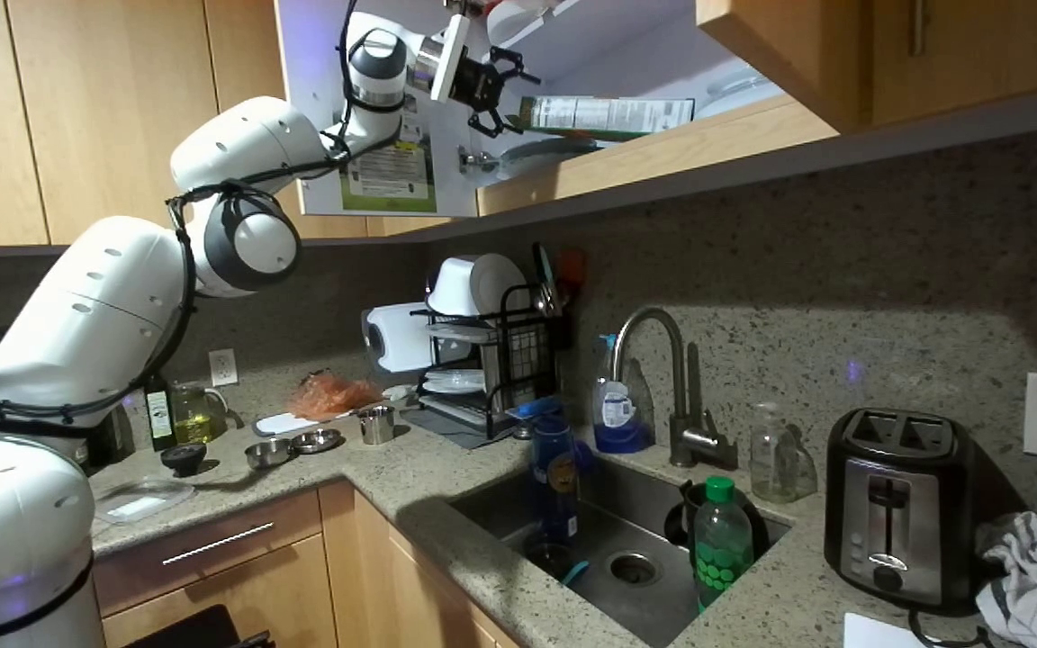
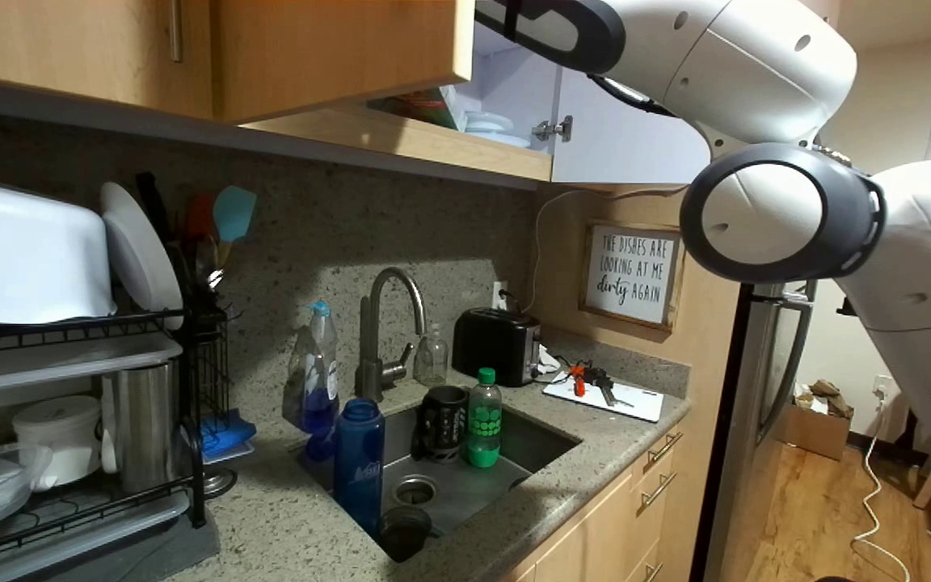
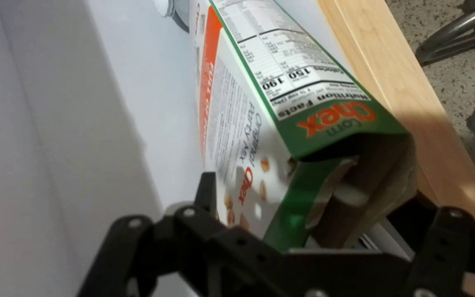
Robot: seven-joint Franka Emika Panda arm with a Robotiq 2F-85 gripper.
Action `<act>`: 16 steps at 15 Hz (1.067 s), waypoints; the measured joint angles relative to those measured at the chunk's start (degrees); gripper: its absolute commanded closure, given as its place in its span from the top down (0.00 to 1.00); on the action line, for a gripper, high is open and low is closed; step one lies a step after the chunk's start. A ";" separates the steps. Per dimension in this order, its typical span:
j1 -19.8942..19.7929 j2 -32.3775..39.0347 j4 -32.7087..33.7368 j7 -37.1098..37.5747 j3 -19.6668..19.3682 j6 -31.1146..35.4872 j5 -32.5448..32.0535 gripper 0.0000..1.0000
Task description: Pick up the green box from the counter and place it inside the open upper cabinet
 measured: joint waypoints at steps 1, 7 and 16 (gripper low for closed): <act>0.07 0.07 -0.02 -0.68 0.00 -0.39 0.22 1.00; 0.38 1.27 -0.05 -3.03 -0.08 -2.75 0.94 1.00; 0.43 0.33 0.29 -2.95 -1.04 -2.97 0.94 1.00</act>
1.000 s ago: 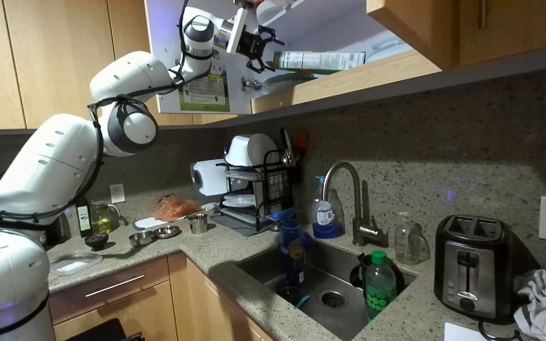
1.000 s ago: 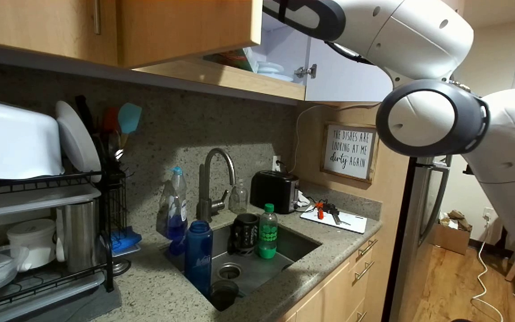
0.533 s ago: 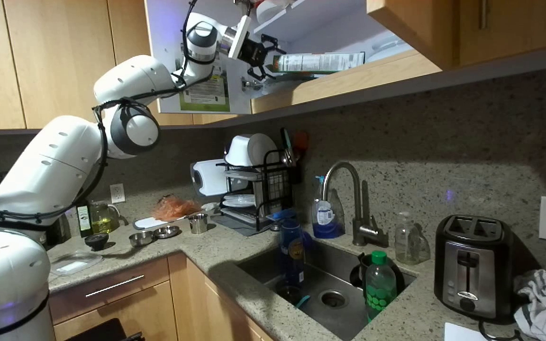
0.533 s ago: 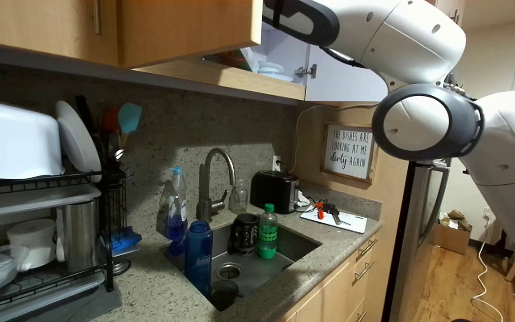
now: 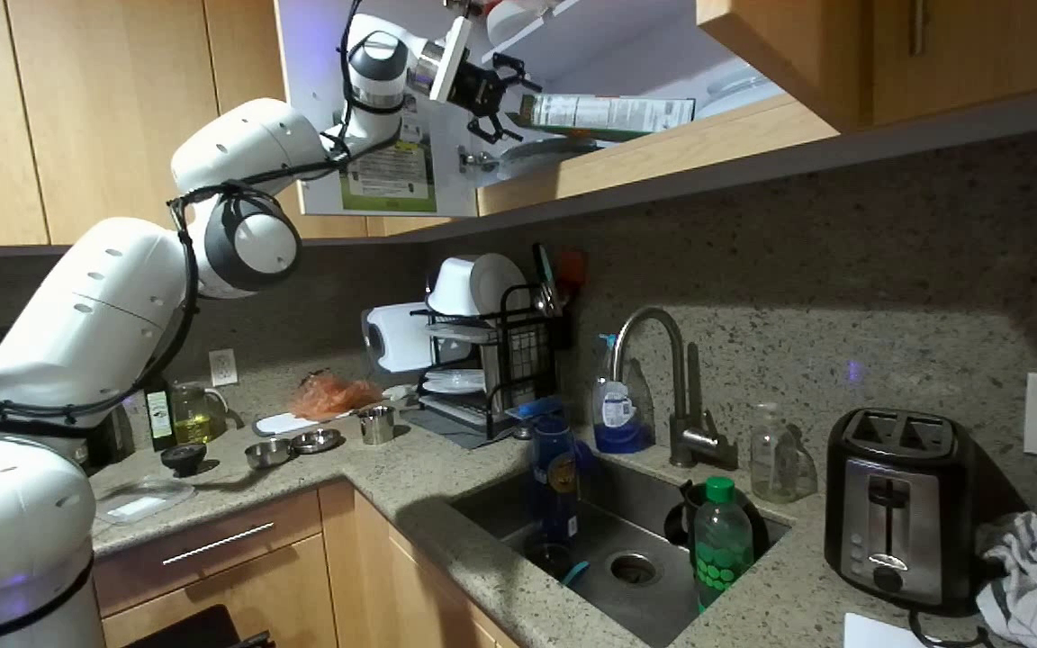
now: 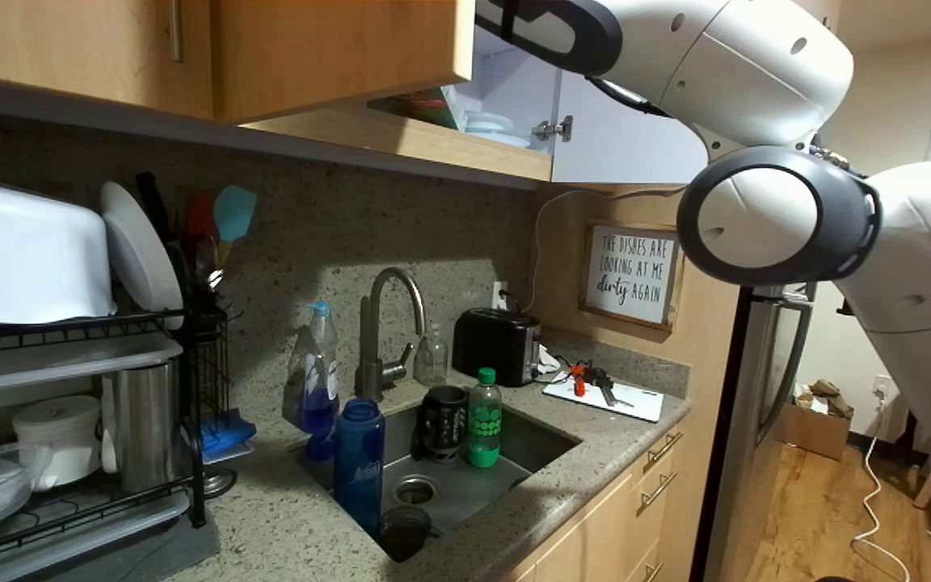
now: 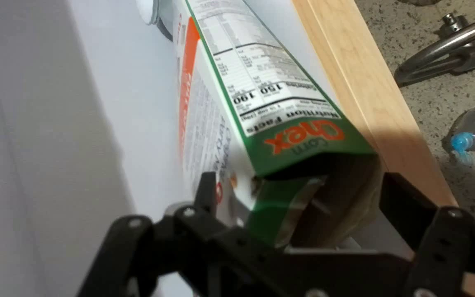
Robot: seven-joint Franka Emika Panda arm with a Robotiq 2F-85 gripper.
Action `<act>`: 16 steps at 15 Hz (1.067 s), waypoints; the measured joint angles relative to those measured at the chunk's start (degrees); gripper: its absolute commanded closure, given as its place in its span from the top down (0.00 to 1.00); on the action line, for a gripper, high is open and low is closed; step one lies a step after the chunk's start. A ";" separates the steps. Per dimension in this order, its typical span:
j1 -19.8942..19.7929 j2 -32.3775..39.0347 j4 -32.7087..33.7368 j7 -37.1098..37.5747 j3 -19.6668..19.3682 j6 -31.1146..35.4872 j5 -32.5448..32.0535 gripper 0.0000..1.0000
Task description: Pick up the green box from the counter and place it inside the open upper cabinet
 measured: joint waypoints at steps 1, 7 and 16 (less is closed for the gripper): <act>0.04 -0.56 0.04 0.02 -0.19 0.00 0.00 1.00; 0.41 -4.77 0.05 0.00 -1.16 -1.64 -0.03 1.00; 2.84 -7.10 0.04 -0.05 -1.17 -7.33 -0.21 0.44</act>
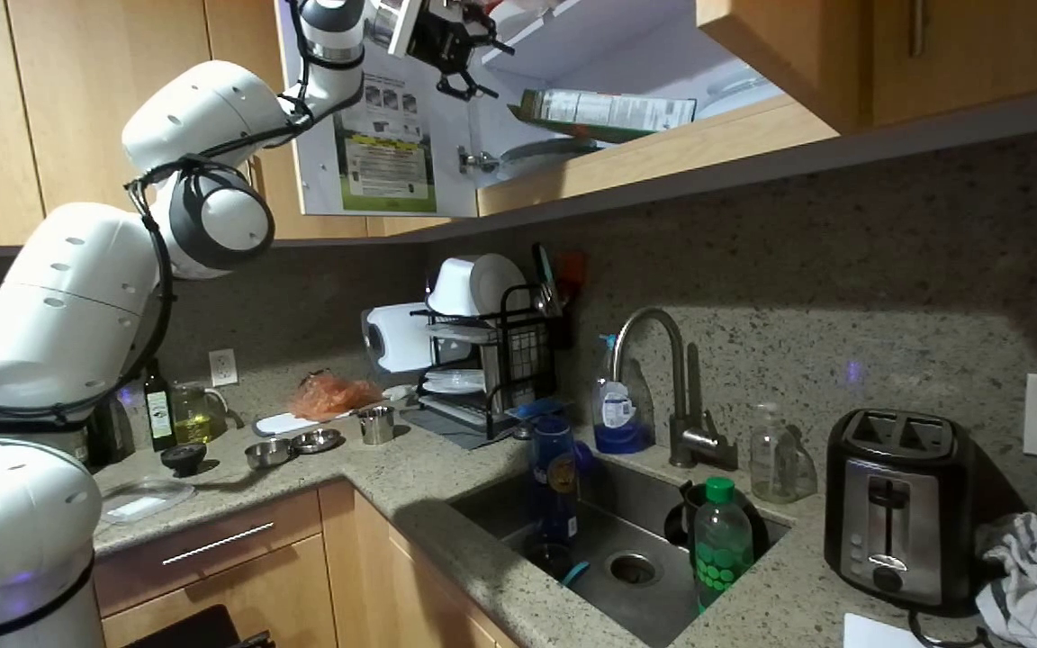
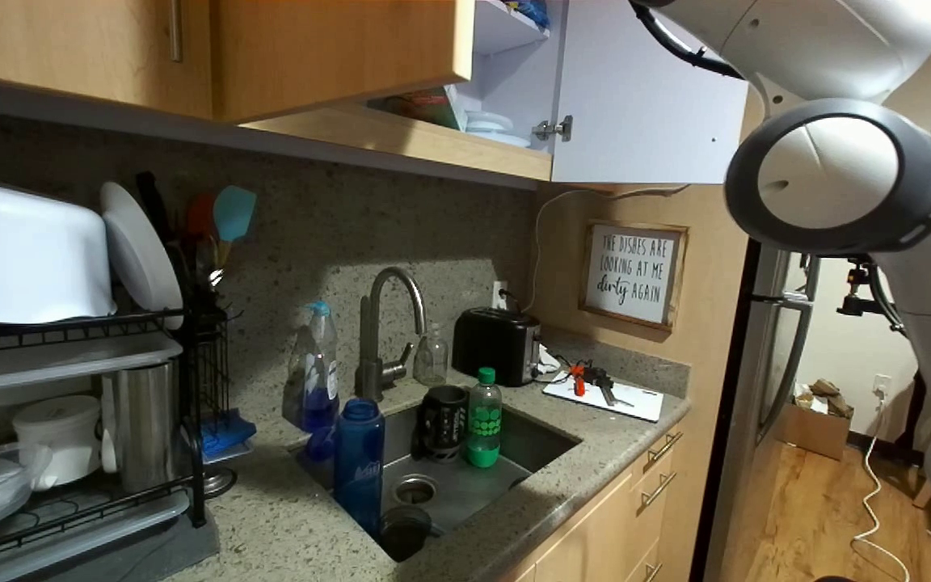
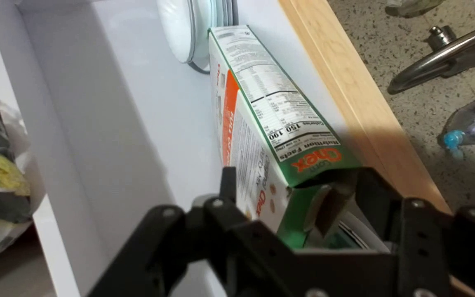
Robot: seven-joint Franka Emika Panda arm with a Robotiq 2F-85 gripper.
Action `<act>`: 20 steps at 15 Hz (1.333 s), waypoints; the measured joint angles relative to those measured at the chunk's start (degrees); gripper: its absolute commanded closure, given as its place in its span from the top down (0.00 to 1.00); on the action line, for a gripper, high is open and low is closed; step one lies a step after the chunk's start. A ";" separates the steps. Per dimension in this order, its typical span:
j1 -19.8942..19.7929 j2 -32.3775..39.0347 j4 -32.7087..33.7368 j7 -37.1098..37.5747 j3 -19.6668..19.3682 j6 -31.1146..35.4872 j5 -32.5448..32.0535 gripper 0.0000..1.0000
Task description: Pick up the green box from the counter and place it inside the open upper cabinet
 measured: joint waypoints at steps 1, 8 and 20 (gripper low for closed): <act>0.22 -0.09 0.00 0.00 0.00 -0.44 -0.05 0.38; 1.03 -0.51 -0.06 0.01 0.00 -4.78 -0.02 0.02; -0.39 0.98 -0.27 0.10 0.04 -13.17 1.33 0.07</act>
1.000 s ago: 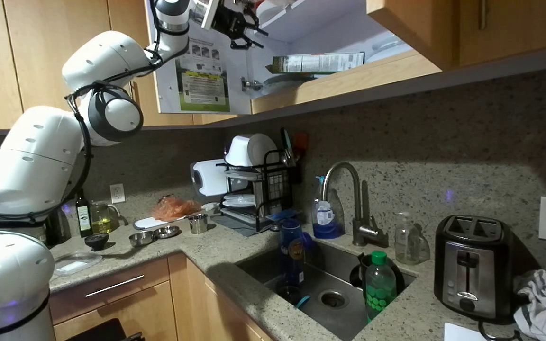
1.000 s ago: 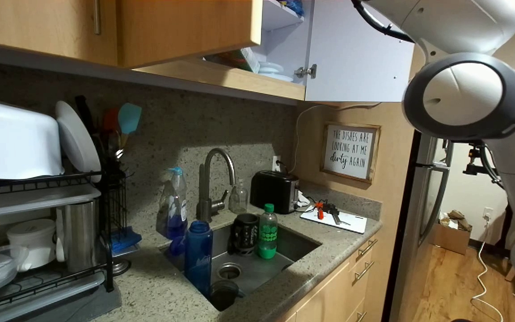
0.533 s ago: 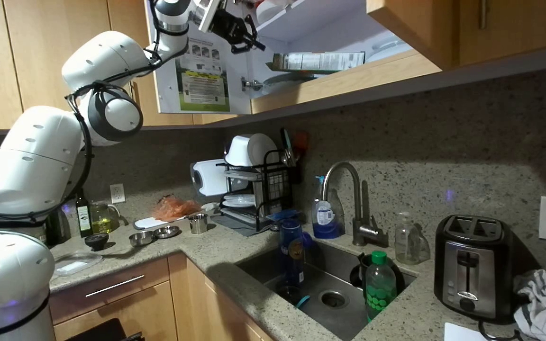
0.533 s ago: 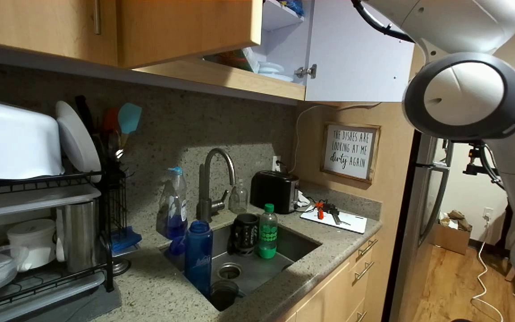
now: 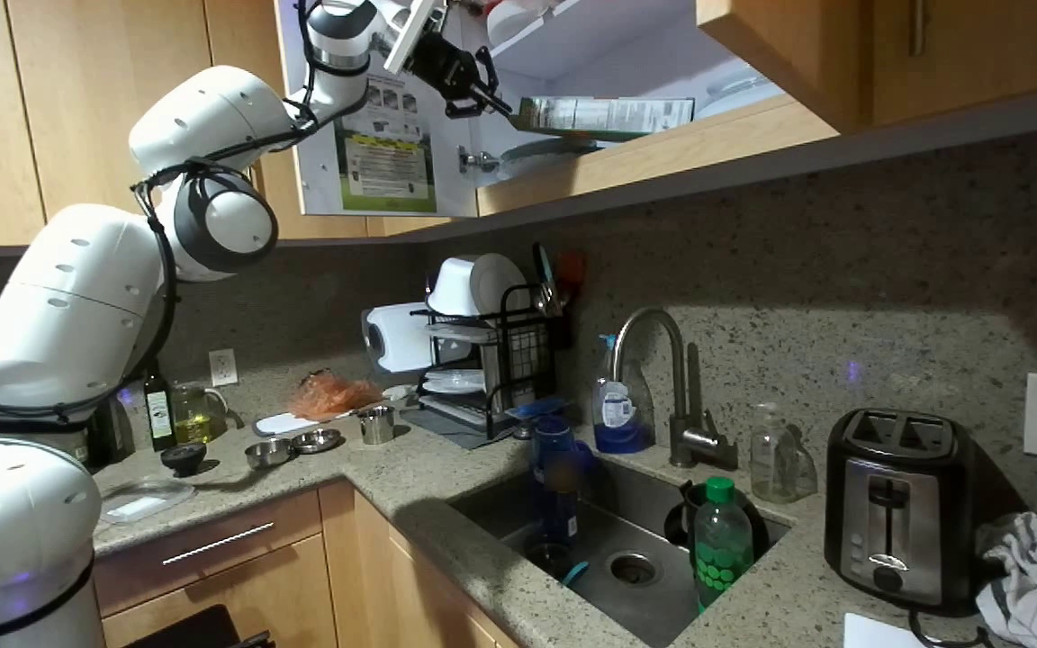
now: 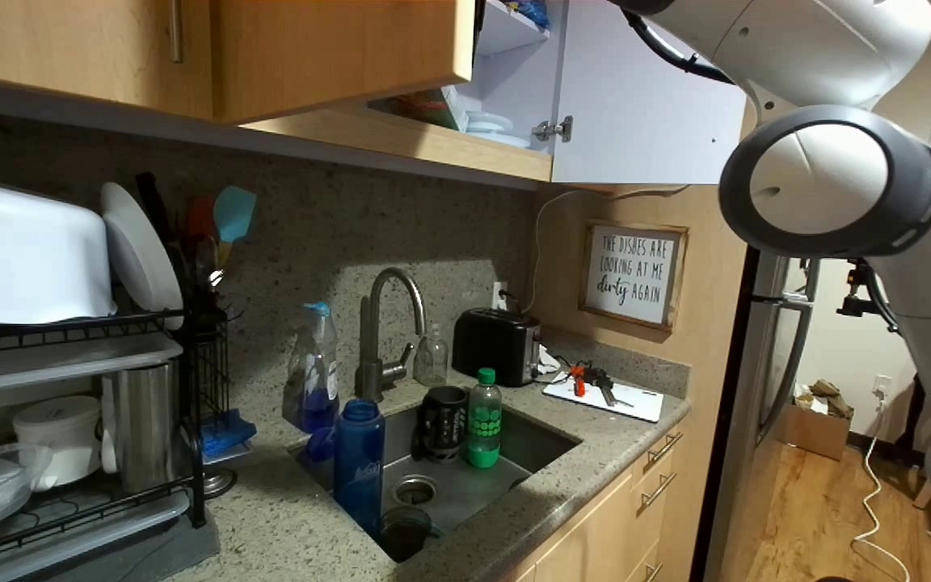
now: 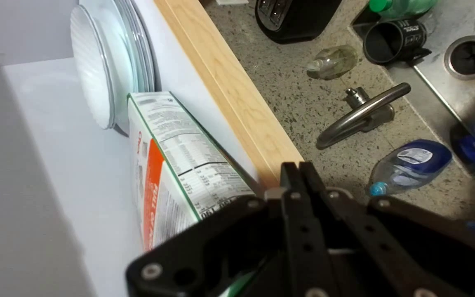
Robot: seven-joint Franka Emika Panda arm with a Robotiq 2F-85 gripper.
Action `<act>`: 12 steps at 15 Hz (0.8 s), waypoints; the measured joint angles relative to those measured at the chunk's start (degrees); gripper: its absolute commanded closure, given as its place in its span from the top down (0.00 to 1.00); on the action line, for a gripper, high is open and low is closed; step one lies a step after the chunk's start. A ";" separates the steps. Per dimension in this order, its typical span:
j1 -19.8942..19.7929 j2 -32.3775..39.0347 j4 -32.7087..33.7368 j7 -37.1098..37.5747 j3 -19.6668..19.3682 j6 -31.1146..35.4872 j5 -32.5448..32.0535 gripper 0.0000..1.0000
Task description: Pick up the green box from the counter and place it inside the open upper cabinet
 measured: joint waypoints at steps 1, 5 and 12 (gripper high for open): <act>-0.34 0.31 0.01 0.01 0.00 0.03 0.17 0.06; -1.80 1.74 0.01 0.01 0.01 1.39 1.09 0.06; -2.49 4.07 0.01 0.01 0.01 5.81 1.09 0.06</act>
